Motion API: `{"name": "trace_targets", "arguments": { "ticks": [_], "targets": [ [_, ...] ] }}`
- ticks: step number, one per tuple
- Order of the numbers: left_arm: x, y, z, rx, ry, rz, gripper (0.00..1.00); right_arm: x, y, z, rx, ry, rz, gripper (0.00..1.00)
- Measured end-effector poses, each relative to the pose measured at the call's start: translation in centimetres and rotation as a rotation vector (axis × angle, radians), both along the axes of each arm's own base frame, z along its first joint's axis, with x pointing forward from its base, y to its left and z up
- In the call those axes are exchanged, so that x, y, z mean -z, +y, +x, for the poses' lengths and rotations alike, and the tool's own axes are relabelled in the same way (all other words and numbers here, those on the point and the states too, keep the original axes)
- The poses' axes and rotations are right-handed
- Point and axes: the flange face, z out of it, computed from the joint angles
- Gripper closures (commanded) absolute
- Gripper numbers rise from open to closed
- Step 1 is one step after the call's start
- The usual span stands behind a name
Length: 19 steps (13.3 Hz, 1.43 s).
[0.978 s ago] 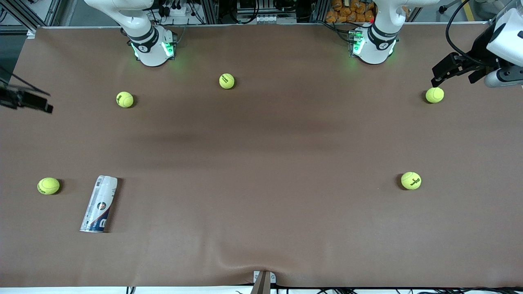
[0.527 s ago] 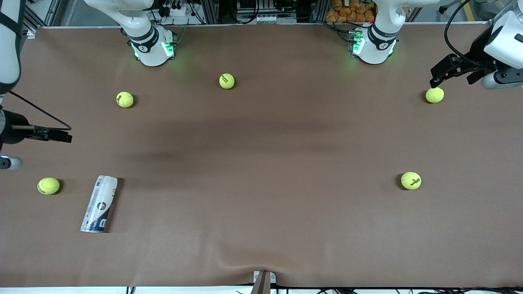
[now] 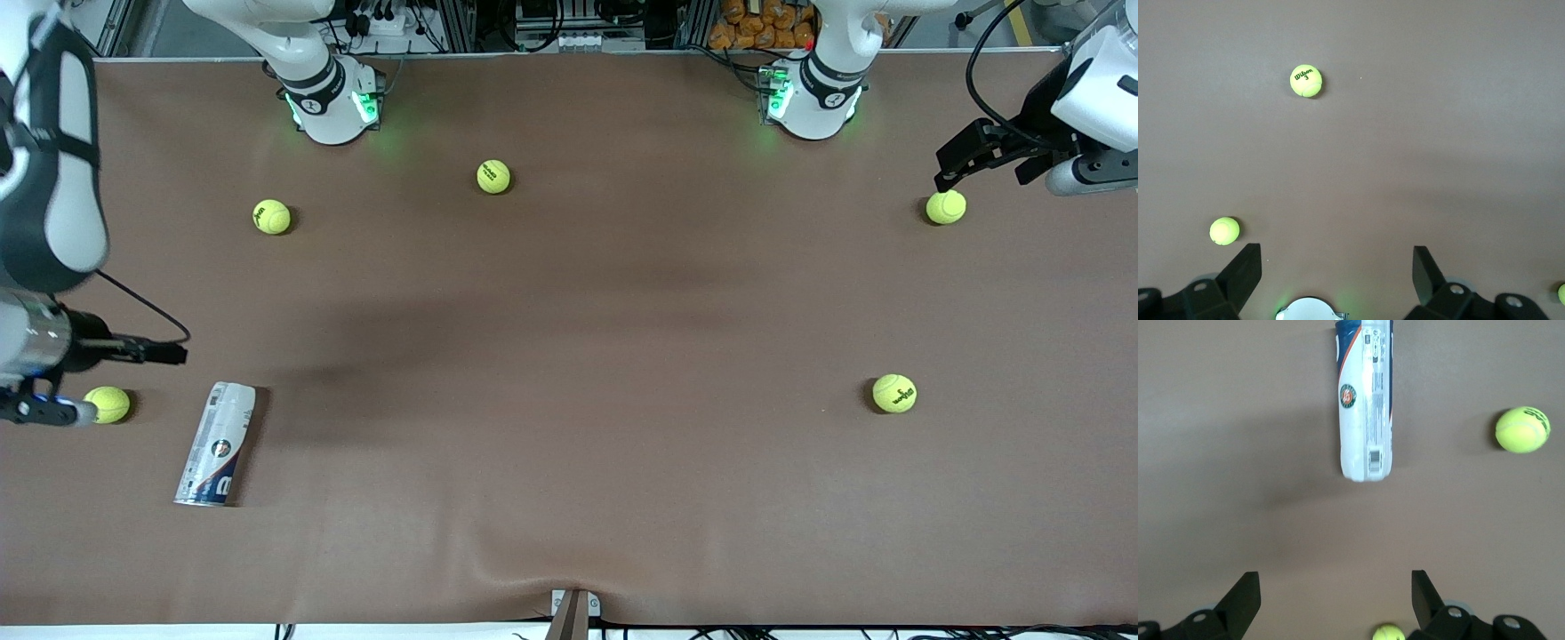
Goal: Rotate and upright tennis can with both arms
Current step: 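Reach the right gripper down toward the lying tennis can, then close the right gripper around the middle of the tennis can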
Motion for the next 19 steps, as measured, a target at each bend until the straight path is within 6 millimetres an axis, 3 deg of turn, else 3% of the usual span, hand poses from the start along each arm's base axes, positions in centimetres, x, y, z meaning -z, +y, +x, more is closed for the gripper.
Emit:
{"name": "trace_targets", "arguments": {
  "ticks": [3,7,9,13,18,19],
  "targets": [
    [0.0,0.1,0.0,-0.002,0.000,0.000,0.00,6.7,-1.2,2.1,0.006,-0.011,-0.011,0.00],
    [0.0,0.2,0.0,-0.004,0.001,0.000,0.00,15.9,-5.3,4.2,-0.086,-0.099,-0.013,0.00],
    [0.0,0.2,0.0,-0.005,0.001,0.000,0.00,19.0,-5.4,4.4,-0.089,-0.099,-0.010,0.00],
    [0.0,0.3,0.0,-0.006,0.001,0.000,0.00,22.6,-5.5,4.8,-0.045,-0.143,0.028,0.00],
    [0.0,0.5,0.1,-0.009,0.001,0.000,0.00,24.4,-5.5,4.5,-0.049,-0.120,0.039,0.00],
    [0.0,0.5,0.1,-0.009,0.001,0.000,0.00,24.5,-5.4,4.4,-0.052,-0.119,0.040,0.10]
  ]
}}
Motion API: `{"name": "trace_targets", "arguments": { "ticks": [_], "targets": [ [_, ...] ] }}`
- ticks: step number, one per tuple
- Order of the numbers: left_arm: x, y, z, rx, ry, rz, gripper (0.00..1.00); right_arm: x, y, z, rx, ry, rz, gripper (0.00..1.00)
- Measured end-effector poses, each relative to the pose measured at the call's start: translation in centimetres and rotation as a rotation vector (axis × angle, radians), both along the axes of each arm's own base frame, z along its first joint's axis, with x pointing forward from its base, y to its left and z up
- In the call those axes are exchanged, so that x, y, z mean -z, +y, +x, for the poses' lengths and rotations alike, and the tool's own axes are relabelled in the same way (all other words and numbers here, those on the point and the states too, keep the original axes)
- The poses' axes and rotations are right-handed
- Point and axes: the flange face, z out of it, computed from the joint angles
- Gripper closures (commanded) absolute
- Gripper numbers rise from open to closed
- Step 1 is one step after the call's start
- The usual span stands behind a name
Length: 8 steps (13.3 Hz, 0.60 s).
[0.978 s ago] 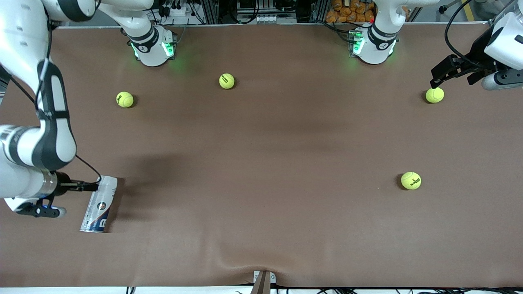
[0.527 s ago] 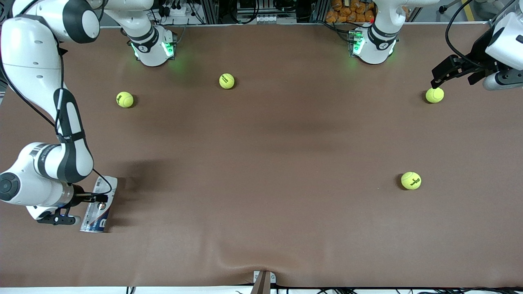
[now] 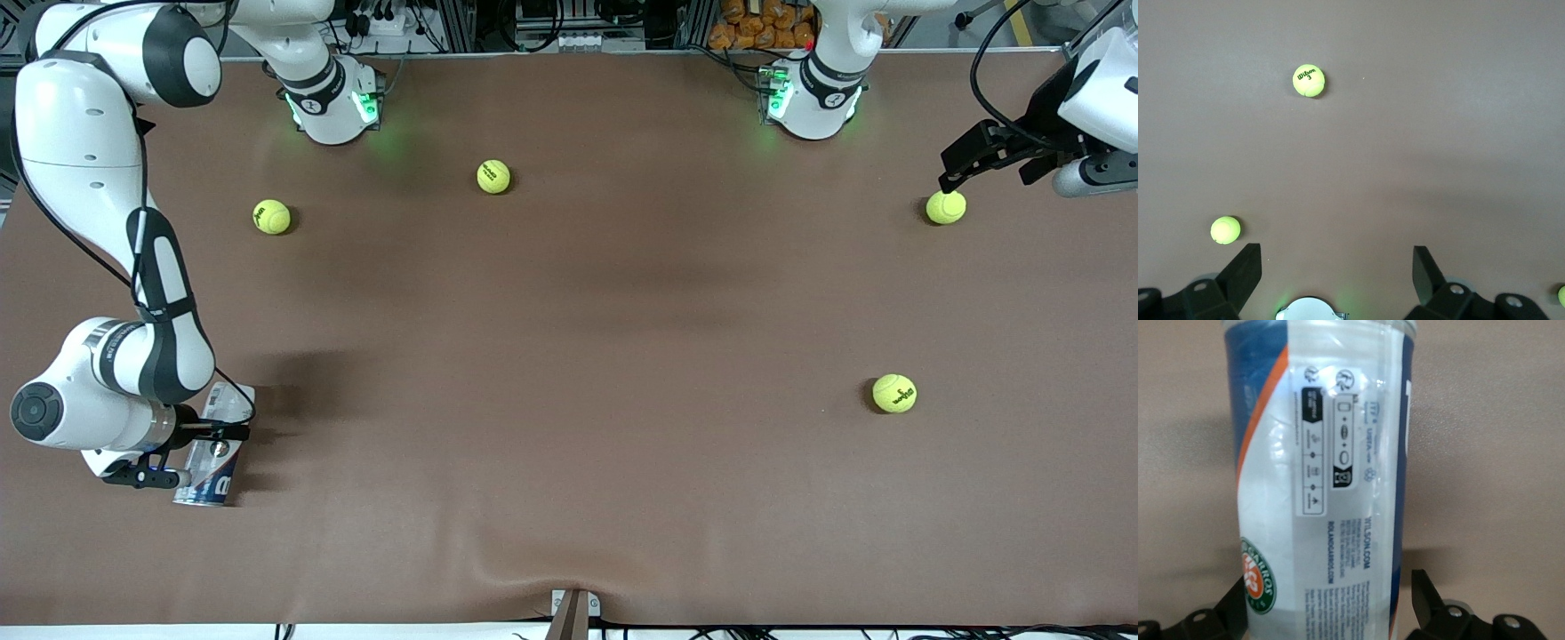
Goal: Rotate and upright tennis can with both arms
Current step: 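Close the right gripper around the middle of the tennis can, then lift the can with the right gripper and carry it toward table center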
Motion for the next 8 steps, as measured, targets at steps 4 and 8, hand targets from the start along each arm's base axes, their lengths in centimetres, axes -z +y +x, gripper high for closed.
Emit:
{"name": "trace_targets", "arguments": {
  "ticks": [4,8],
  "targets": [
    [0.0,0.0,0.0,-0.001,0.000,0.000,0.00,-0.2,0.0,0.1,-0.116,-0.008,0.007,0.36],
    [0.0,0.0,0.0,-0.001,0.000,0.000,0.00,-1.0,-0.1,0.6,-0.195,-0.028,0.007,0.32]
  ]
}}
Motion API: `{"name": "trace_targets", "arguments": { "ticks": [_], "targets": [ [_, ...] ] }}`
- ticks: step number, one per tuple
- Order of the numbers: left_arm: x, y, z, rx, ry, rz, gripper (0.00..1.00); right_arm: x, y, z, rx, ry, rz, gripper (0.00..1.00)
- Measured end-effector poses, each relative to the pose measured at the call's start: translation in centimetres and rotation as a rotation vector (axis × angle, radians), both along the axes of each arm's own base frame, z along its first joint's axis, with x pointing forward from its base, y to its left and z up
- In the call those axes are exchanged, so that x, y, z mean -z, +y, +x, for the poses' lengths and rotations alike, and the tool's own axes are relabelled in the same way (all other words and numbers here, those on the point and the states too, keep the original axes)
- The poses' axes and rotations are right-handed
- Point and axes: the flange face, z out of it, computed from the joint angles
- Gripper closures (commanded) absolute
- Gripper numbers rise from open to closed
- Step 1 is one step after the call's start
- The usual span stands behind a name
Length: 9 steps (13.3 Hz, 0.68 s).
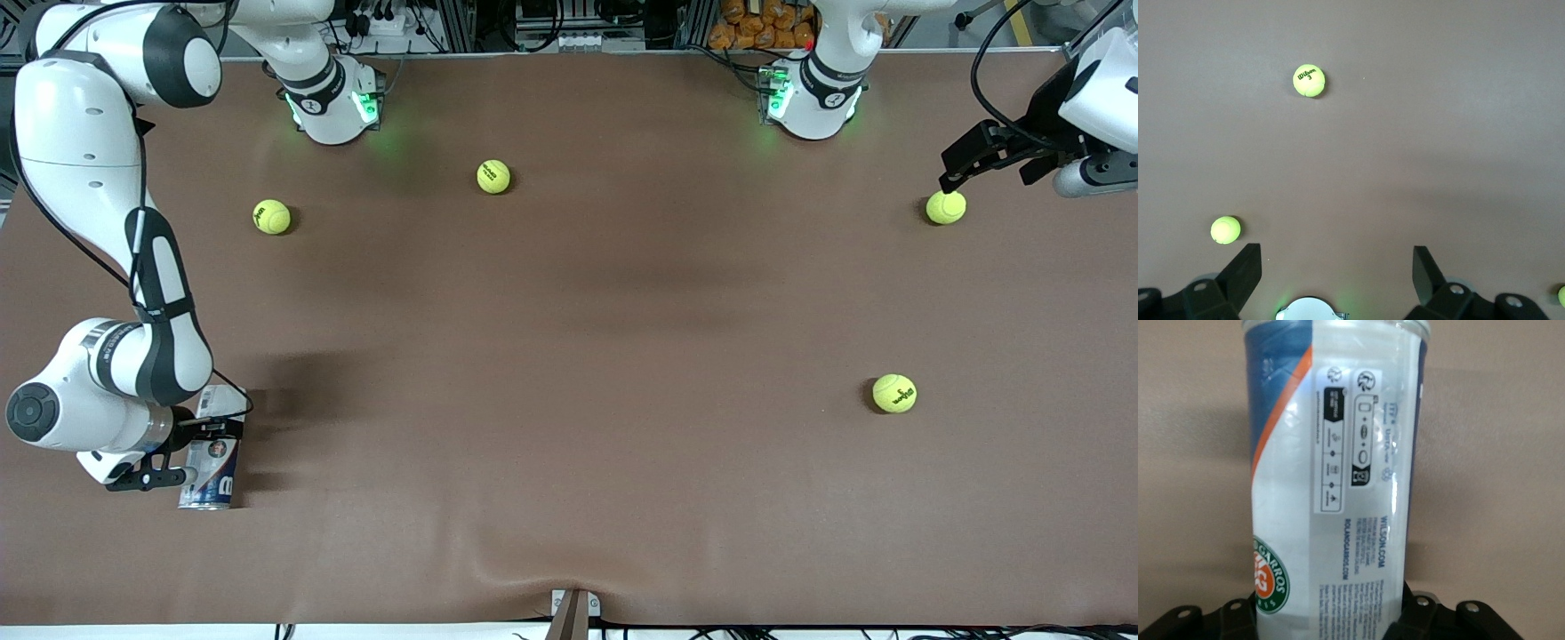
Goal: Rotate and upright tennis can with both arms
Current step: 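Lift the can with the right gripper and carry it toward table center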
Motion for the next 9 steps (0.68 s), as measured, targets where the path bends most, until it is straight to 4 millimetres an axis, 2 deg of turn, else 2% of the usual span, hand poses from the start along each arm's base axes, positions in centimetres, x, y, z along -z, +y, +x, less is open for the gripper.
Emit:
{"name": "trace_targets", "arguments": {
  "ticks": [5,7,9],
  "targets": [
    [0.0,0.0,0.0,0.000,0.000,0.000,0.00,-2.5,-0.3,1.0,-0.182,-0.053,-0.001,0.30],
    [0.0,0.0,0.0,0.000,-0.001,0.000,0.00,-4.2,1.8,2.2,-0.295,-0.094,0.013,0.30],
    [0.0,0.0,0.0,0.000,-0.001,0.000,0.00,-5.1,6.3,3.1,-0.455,-0.124,0.040,0.30]
  ]
}}
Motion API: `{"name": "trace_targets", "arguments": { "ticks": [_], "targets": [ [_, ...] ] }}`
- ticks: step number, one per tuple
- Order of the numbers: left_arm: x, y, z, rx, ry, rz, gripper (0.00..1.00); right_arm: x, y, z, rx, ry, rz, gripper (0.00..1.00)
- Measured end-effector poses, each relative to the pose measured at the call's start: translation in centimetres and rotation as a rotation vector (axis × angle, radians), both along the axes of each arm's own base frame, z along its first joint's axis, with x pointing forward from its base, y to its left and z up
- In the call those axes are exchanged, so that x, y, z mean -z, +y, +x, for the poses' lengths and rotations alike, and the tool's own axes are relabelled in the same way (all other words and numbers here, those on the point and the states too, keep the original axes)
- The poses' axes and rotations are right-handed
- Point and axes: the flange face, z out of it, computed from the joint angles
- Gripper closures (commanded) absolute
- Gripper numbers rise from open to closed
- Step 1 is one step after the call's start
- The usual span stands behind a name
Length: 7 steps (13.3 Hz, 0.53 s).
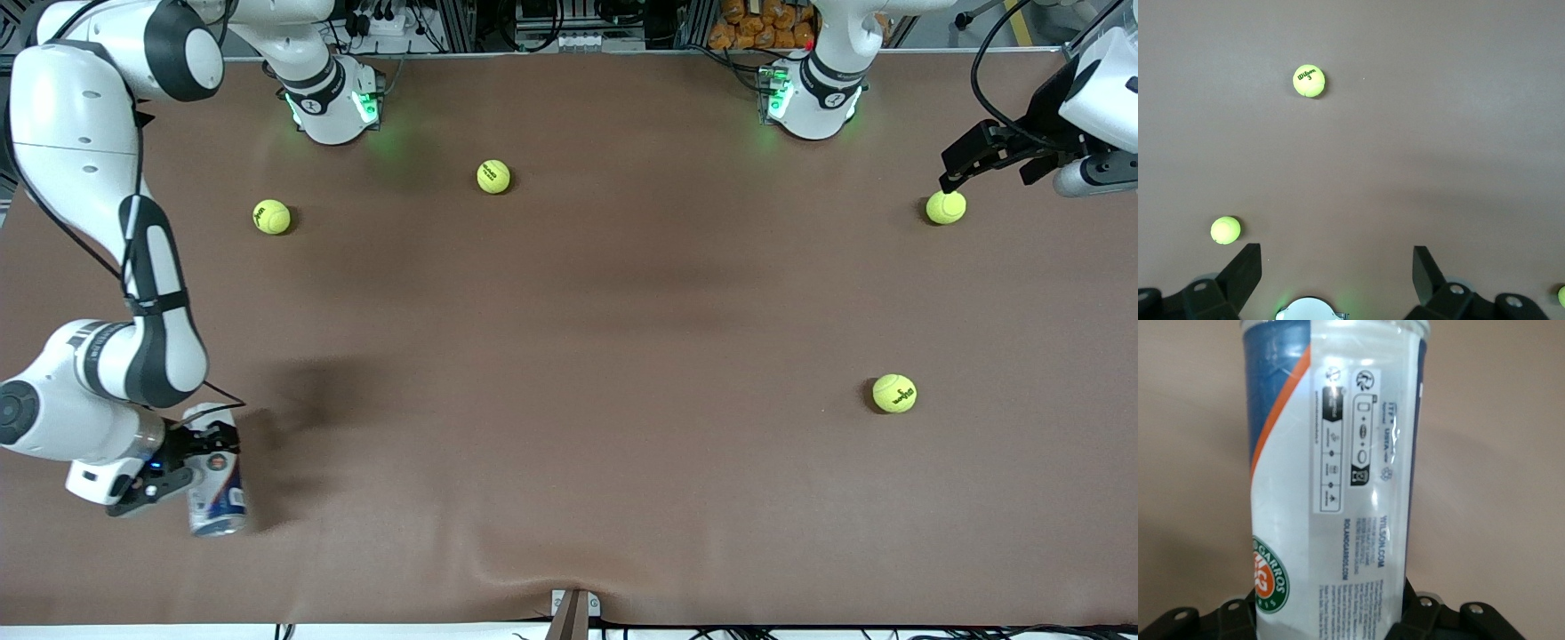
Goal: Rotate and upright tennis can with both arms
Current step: 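Lift the can with the right gripper and carry it toward table center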
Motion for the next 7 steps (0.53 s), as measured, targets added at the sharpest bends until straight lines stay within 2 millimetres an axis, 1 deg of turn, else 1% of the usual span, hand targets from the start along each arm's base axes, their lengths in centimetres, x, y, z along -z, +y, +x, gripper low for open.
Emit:
{"name": "trace_targets", "arguments": {
  "ticks": [2,4,7],
  "targets": [
    [0.0,0.0,0.0,0.000,0.000,0.000,0.00,-1.1,5.7,0.7,-0.206,-0.040,0.017,0.30],
    [0.0,0.0,0.0,0.001,0.000,0.000,0.00,-2.2,11.8,1.0,-0.406,-0.076,0.027,0.30],
    [-0.1,0.0,0.0,0.001,-0.002,0.000,0.00,-2.7,20.2,0.0,-0.666,-0.100,0.025,0.30]
  ]
}}
